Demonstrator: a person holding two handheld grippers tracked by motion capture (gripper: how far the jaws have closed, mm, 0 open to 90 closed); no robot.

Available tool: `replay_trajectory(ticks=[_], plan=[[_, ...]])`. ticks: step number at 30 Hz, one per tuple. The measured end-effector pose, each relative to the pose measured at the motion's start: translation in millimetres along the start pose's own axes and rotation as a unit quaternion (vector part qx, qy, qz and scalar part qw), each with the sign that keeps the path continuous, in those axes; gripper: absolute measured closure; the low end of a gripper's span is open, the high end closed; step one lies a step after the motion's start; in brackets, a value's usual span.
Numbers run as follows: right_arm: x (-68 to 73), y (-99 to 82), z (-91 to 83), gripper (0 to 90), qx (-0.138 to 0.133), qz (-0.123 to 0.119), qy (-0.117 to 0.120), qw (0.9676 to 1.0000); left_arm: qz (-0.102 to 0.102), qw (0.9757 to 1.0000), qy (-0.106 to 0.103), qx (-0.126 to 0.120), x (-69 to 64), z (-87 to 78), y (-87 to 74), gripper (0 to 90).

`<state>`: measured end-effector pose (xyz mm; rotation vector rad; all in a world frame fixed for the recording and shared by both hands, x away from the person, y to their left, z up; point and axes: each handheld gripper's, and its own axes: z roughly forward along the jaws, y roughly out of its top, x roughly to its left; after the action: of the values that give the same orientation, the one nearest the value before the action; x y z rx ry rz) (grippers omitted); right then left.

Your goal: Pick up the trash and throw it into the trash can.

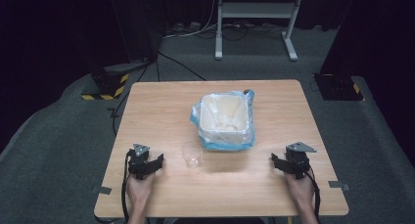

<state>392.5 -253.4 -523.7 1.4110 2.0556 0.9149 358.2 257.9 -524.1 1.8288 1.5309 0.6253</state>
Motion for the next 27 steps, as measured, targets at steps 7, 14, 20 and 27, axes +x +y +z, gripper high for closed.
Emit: replay_trajectory(ticks=[7,14,20,27], plan=[[0.0,0.0,0.0,34.5,0.000,0.000,0.000,1.0000,-0.004,0.9999,-0.010,-0.007,-1.7,-2.2,0.8,38.5],[0.0,0.0,0.0,34.5,0.000,0.000,0.000,1.0000,-0.006,0.9994,-0.031,-0.016,-4.0,-9.9,3.7,40.5],[0.0,0.0,0.0,34.5,0.000,0.000,0.000,1.0000,0.009,0.9988,-0.042,-0.025,-11.5,-16.8,12.6,41.2],[0.0,0.0,0.0,34.6,0.000,0.000,0.000,1.0000,0.011,0.9974,-0.064,-0.033,-16.3,-23.6,19.0,41.5]])
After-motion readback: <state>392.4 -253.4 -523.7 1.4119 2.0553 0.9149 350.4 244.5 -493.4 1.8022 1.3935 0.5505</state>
